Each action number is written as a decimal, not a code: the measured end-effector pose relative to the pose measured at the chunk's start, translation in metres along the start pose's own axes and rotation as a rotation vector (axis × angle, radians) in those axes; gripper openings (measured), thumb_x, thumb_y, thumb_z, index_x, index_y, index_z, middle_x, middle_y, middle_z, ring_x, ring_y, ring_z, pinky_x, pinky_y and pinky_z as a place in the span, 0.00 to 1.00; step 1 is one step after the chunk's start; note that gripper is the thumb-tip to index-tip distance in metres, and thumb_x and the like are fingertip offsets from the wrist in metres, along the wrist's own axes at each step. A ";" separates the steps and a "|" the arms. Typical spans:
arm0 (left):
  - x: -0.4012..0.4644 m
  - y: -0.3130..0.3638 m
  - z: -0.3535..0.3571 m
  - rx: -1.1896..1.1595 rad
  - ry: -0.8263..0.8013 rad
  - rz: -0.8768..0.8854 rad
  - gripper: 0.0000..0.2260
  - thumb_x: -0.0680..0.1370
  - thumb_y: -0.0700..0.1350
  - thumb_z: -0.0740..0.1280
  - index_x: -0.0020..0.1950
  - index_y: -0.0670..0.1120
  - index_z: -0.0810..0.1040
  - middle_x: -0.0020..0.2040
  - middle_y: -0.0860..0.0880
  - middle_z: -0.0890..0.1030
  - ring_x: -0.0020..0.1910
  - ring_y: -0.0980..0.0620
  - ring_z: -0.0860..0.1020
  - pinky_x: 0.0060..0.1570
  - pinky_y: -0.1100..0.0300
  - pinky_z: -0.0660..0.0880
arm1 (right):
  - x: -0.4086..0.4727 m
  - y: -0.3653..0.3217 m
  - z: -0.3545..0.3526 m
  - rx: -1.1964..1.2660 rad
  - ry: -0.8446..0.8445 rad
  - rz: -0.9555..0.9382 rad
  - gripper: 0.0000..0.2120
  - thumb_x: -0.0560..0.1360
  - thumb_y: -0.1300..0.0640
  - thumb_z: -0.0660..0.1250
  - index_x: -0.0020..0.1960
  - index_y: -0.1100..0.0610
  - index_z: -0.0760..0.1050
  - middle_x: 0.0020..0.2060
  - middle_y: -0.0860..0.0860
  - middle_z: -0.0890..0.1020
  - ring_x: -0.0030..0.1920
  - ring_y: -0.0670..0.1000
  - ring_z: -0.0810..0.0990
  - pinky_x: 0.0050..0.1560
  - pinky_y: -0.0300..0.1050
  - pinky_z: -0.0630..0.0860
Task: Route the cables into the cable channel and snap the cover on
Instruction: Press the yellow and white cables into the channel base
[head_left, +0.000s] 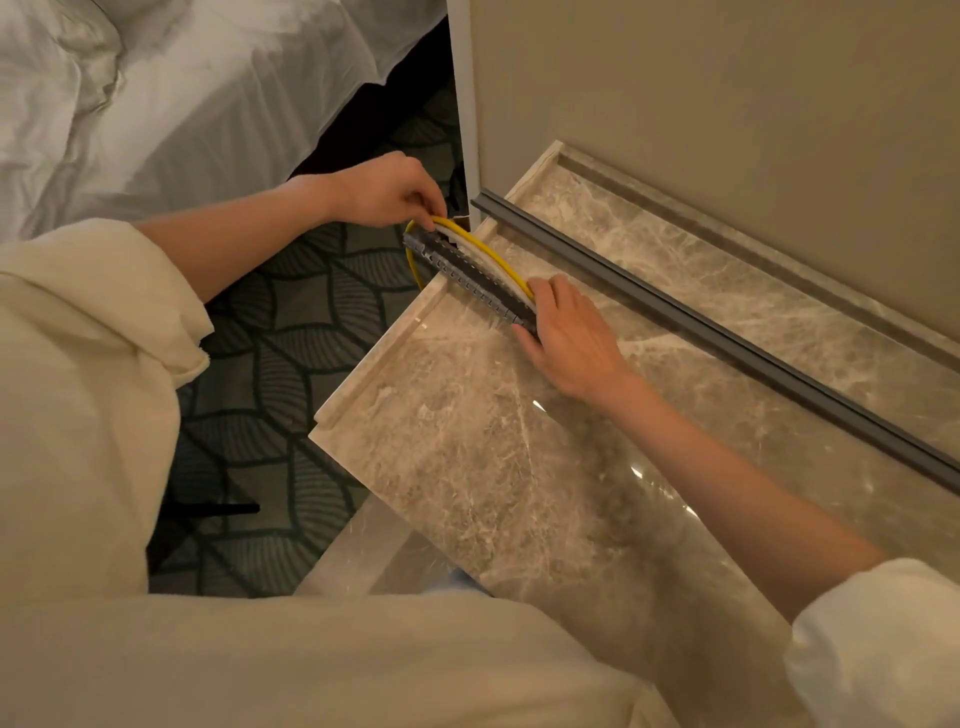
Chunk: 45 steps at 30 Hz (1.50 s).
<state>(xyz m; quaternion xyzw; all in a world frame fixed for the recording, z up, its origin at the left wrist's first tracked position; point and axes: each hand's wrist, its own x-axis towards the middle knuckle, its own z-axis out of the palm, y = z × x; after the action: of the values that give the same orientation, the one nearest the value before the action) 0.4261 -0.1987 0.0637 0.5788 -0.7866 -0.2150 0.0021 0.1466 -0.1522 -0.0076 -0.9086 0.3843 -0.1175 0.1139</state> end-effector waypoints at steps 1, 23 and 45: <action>0.000 -0.001 0.001 -0.009 -0.002 -0.004 0.08 0.75 0.39 0.68 0.54 0.41 0.80 0.50 0.43 0.83 0.49 0.48 0.80 0.54 0.51 0.76 | 0.008 -0.006 0.001 0.041 -0.001 -0.009 0.25 0.78 0.51 0.61 0.71 0.60 0.59 0.55 0.60 0.72 0.46 0.57 0.75 0.45 0.52 0.77; -0.013 0.003 0.005 0.001 0.018 0.005 0.03 0.71 0.43 0.72 0.43 0.45 0.81 0.61 0.45 0.77 0.60 0.49 0.74 0.64 0.46 0.70 | 0.092 -0.037 0.035 0.033 0.071 0.180 0.09 0.81 0.54 0.58 0.53 0.60 0.69 0.44 0.57 0.83 0.40 0.59 0.82 0.32 0.46 0.66; -0.017 -0.001 0.022 0.311 -0.056 0.099 0.09 0.76 0.40 0.66 0.55 0.41 0.82 0.72 0.41 0.68 0.71 0.42 0.65 0.68 0.46 0.66 | 0.092 -0.034 0.038 0.068 0.112 0.165 0.12 0.82 0.51 0.54 0.52 0.59 0.69 0.43 0.56 0.83 0.38 0.58 0.82 0.31 0.45 0.65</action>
<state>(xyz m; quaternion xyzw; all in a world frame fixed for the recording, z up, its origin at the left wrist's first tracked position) 0.4271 -0.1765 0.0472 0.5264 -0.8378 -0.1062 -0.0991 0.2430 -0.1911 -0.0219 -0.8615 0.4594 -0.1713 0.1323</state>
